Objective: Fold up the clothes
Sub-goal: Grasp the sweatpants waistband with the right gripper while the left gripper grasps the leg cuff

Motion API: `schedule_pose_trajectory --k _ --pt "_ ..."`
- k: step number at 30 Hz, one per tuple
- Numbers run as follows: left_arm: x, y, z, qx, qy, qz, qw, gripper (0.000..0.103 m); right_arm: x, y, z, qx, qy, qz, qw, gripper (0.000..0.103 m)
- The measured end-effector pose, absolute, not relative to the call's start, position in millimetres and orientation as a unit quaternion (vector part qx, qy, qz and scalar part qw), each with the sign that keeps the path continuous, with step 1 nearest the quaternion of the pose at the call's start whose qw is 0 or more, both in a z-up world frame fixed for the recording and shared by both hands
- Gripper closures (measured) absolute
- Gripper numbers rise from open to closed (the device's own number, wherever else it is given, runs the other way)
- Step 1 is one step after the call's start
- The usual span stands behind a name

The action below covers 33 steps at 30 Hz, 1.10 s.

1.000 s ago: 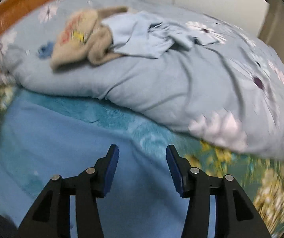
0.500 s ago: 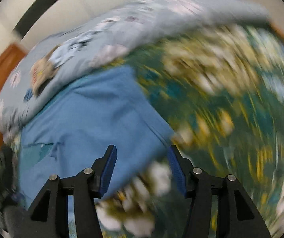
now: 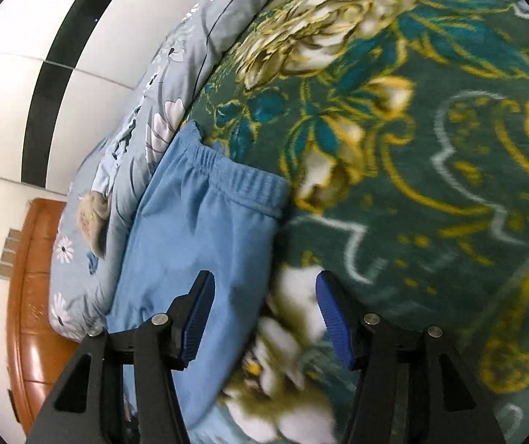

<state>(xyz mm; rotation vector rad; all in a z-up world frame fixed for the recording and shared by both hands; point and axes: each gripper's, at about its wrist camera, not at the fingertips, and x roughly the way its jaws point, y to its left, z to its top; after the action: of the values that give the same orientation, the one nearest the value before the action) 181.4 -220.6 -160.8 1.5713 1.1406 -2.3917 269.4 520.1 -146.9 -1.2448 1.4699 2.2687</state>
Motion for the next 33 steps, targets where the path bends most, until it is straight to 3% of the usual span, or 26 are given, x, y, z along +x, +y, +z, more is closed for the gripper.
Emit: schedule_pose_trajectory --k 2,3,4,5,19,26,33 --pt "179 -218 -154 0.506 0.358 -0.784 0.026 0.098 263 519 -149 -0.413 0.496 0.759 0.083 0.046" --pt "176 -217 -151 0.504 0.354 -0.787 0.024 0.098 261 519 -149 -0.413 0.497 0.758 0.083 0.057" --pt "176 -218 -148 0.499 0.353 -0.791 0.025 0.098 260 518 -150 -0.416 0.499 0.756 0.080 0.084" --pt "175 -219 -144 0.494 0.352 -0.795 0.026 0.099 258 516 -150 -0.421 0.499 0.754 0.076 0.097" --pt "165 -244 -95 0.465 0.346 -0.814 0.032 0.099 265 504 -97 -0.400 0.490 0.774 0.014 0.101" --pt "97 -236 -50 0.462 0.350 -0.814 0.038 0.099 200 507 -51 -0.354 0.511 0.783 -0.027 0.101" --pt "-5 -230 -52 0.510 0.336 -0.790 0.061 0.099 120 518 -38 -0.362 0.503 0.785 -0.013 0.101"
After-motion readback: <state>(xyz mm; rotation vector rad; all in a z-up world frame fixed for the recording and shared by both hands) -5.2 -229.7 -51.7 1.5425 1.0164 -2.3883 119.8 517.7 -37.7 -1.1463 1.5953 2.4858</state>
